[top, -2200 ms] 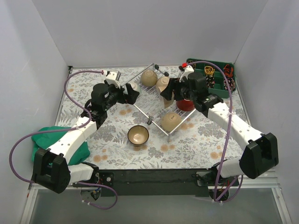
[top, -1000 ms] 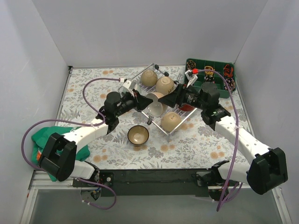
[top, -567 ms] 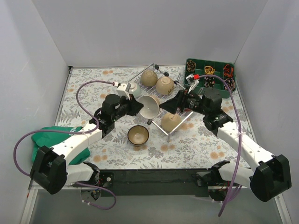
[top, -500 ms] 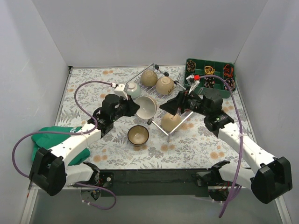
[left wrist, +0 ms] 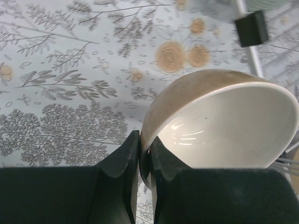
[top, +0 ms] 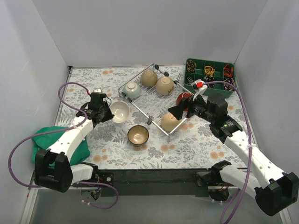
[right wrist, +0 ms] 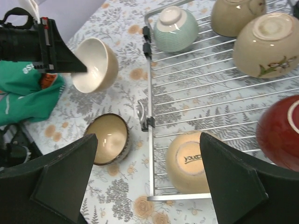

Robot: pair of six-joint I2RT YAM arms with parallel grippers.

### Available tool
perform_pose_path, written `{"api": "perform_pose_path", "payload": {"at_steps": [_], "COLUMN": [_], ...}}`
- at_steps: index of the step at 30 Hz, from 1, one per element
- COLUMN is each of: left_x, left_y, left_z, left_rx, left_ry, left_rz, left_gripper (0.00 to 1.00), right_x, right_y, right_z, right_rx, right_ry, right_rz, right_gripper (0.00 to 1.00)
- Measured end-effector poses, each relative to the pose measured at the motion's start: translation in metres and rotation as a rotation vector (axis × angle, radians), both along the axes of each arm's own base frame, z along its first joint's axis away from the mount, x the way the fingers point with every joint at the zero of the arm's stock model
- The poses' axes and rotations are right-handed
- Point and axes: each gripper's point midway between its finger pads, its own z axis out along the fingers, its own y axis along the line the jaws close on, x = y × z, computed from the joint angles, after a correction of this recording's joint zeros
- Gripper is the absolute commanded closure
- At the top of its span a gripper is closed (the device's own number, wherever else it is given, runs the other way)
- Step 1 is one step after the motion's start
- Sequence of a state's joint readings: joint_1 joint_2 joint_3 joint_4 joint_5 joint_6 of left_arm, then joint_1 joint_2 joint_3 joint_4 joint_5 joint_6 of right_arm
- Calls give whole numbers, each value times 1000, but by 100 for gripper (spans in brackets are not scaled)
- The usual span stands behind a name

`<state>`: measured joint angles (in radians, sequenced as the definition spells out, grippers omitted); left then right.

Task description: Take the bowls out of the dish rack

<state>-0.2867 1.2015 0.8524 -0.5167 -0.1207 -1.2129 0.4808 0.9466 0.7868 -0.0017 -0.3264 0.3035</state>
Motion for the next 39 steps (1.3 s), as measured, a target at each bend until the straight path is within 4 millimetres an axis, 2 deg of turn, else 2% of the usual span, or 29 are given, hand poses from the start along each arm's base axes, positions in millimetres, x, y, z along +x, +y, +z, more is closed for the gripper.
{"api": "perform_pose_path", "payload": {"at_steps": [3,6,12,16,18,19,22,23,25,26,29,32,33,39], "left_x": [1,1,0,6,9,10,11,11,10,10,9,13,16,30], "left_y": [17,23,15,9,7,6,3,3,3,3,6,11,13,22], "left_z": [-18,-39,-73,-78,-79,-80,-79,-79,-78,-77,-67,-46,-37,28], "left_rx": [4,0,-36,-67,-79,-85,-99,-99,-96,-95,-81,-57,-47,-10], "left_ry": [81,166,302,323,324,328,325,324,323,319,297,234,204,-34], "left_rz": [58,74,46,24,14,10,-4,-11,-17,-20,-24,-20,-17,-22], "left_gripper": [100,100,100,98,86,73,57,46,38,29,16,4,2,2], "right_x": [2,3,3,4,3,3,4,4,5,6,8,12,15,40], "right_y": [-8,-14,-19,-20,-20,-20,-23,-23,-24,-24,-23,-22,-21,-20], "right_z": [-7,-16,-28,-28,-29,-30,-33,-34,-36,-38,-47,-58,-60,-66], "right_rx": [-46,-86,-129,-138,-143,-148,-166,-170,-182,-189,-217,-266,-284,-402], "right_ry": [-12,-10,-6,-12,-13,-13,-12,-12,-14,-13,0,24,30,37], "right_rz": [-36,-62,-77,-78,-76,-76,-80,-81,-81,-81,-73,-60,-57,-82], "right_gripper": [2,2,2,2,2,2,1,1,1,2,1,1,1,1]}}
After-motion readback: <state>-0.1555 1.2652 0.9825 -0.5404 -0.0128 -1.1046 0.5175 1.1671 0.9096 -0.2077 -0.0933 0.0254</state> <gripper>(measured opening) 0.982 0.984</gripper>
